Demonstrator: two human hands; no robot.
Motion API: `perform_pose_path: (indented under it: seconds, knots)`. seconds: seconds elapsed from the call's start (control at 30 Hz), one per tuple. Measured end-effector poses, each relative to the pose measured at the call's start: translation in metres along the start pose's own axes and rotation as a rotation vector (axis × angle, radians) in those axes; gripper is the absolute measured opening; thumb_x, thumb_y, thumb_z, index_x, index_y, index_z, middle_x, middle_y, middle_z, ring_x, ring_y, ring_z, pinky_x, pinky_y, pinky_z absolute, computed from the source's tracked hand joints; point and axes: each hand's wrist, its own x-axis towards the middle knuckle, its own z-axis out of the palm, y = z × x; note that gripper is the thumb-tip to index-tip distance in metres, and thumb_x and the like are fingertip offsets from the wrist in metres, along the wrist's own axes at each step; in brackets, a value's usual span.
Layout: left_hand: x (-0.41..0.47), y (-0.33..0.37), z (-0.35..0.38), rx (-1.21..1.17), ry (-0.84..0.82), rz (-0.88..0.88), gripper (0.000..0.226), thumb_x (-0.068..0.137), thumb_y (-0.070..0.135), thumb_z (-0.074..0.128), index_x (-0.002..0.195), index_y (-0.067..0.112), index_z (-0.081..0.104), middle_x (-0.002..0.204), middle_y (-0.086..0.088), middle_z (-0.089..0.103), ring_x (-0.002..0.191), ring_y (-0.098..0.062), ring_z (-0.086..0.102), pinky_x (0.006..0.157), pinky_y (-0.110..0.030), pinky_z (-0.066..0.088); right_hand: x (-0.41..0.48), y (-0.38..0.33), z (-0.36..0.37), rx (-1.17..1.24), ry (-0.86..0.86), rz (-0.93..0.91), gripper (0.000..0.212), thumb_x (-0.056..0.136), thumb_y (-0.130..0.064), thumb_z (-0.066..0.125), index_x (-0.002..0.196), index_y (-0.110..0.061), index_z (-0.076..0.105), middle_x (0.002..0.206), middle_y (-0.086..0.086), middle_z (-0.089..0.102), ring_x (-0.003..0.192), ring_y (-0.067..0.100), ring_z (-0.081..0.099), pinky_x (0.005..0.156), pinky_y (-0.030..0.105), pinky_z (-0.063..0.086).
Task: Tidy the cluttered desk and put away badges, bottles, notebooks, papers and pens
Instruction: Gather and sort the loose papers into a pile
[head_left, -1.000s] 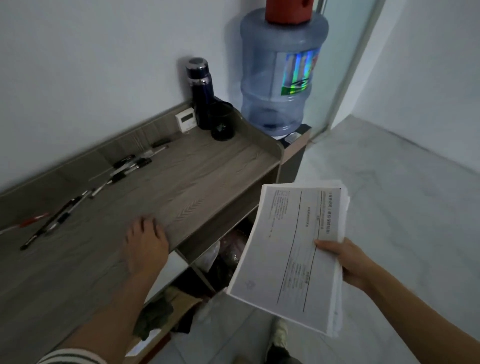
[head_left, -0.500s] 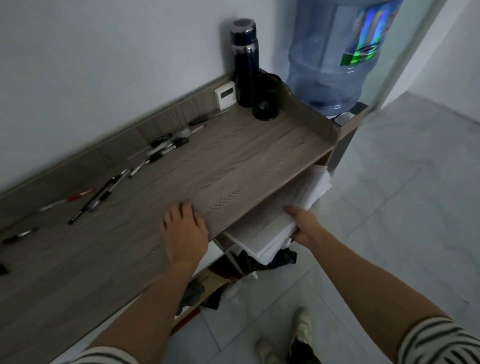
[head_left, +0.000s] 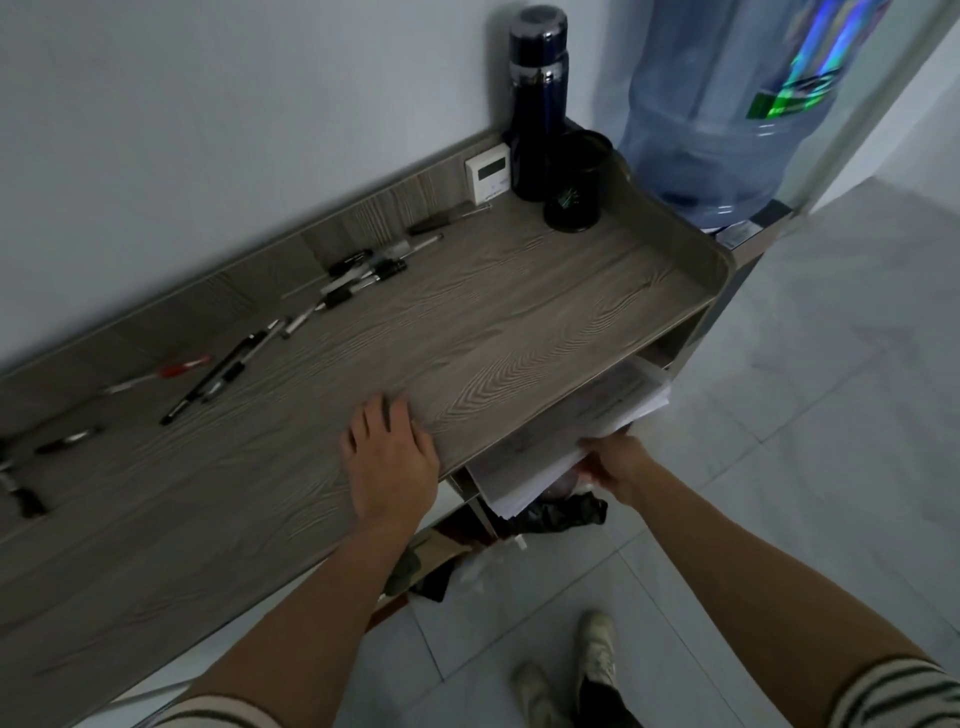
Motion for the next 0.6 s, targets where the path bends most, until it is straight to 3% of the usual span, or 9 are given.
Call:
perform_pose_path:
  seconds: [0.07, 0.2, 0.3, 0.43, 0.5, 0.6]
  knots:
    - [0.0, 0.001, 0.0, 0.006, 0.002, -0.005, 0.039, 0.093, 0.027, 0.035, 0.12, 0.009, 0.056, 0.126, -0.018, 0.055, 0.116, -0.035, 0.051, 0.093, -0.05, 0.043, 0.005, -0.011, 0.011, 0.001, 0.011, -0.017, 0.029, 0.088, -0.003, 0.068, 0.111, 0.011, 0.058, 0.071, 0.017, 0.063, 0.045, 0.021, 0.059, 0.039, 0.023, 0.047]
    - [0.0, 0.0, 0.0, 0.002, 0.026, -0.014, 0.036, 0.092, 0.024, 0.04, 0.119, 0.008, 0.057, 0.124, -0.018, 0.056, 0.113, -0.035, 0.053, 0.092, -0.05, 0.044, 0.02, -0.029, 0.031, 0.059, 0.01, 0.004, 0.01, 0.092, -0.001, 0.063, 0.095, 0.0, 0.054, 0.066, 0.013, 0.063, 0.051, 0.02, 0.061, 0.037, 0.023, 0.05]
    - [0.0, 0.0, 0.0, -0.003, 0.052, -0.013, 0.037, 0.092, 0.024, 0.04, 0.119, 0.007, 0.059, 0.123, -0.019, 0.057, 0.111, -0.035, 0.055, 0.093, -0.049, 0.044, 0.028, -0.032, 0.037, 0.037, -0.086, -0.009, 0.016, 0.095, -0.003, 0.056, 0.083, -0.012, 0.051, 0.081, 0.007, 0.06, 0.065, 0.016, 0.062, 0.045, 0.019, 0.053]
    - [0.0, 0.001, 0.0, -0.013, 0.056, -0.02, 0.034, 0.091, 0.021, 0.045, 0.119, 0.008, 0.059, 0.125, -0.018, 0.057, 0.114, -0.034, 0.054, 0.095, -0.048, 0.043, 0.033, -0.035, 0.037, 0.029, -0.115, -0.037, 0.013, 0.095, -0.003, 0.054, 0.089, -0.013, 0.051, 0.09, 0.006, 0.056, 0.074, 0.017, 0.061, 0.047, 0.018, 0.053]
    - [0.0, 0.003, -0.002, -0.02, 0.046, -0.027, 0.036, 0.092, 0.023, 0.042, 0.12, 0.009, 0.058, 0.126, -0.018, 0.057, 0.115, -0.034, 0.053, 0.096, -0.049, 0.042, 0.034, -0.039, 0.037, -0.009, -0.114, -0.055, 0.012, 0.094, -0.002, 0.056, 0.089, -0.013, 0.051, 0.09, 0.008, 0.058, 0.074, 0.019, 0.062, 0.049, 0.022, 0.055]
    - [0.0, 0.003, -0.005, -0.027, 0.028, -0.026, 0.043, 0.092, 0.028, 0.034, 0.122, 0.009, 0.058, 0.126, -0.018, 0.056, 0.116, -0.034, 0.053, 0.098, -0.049, 0.042, 0.031, -0.041, 0.036, -0.123, -0.028, -0.055, 0.012, 0.09, -0.005, 0.066, 0.087, -0.005, 0.055, 0.084, 0.015, 0.063, 0.065, 0.026, 0.064, 0.062, 0.039, 0.061]
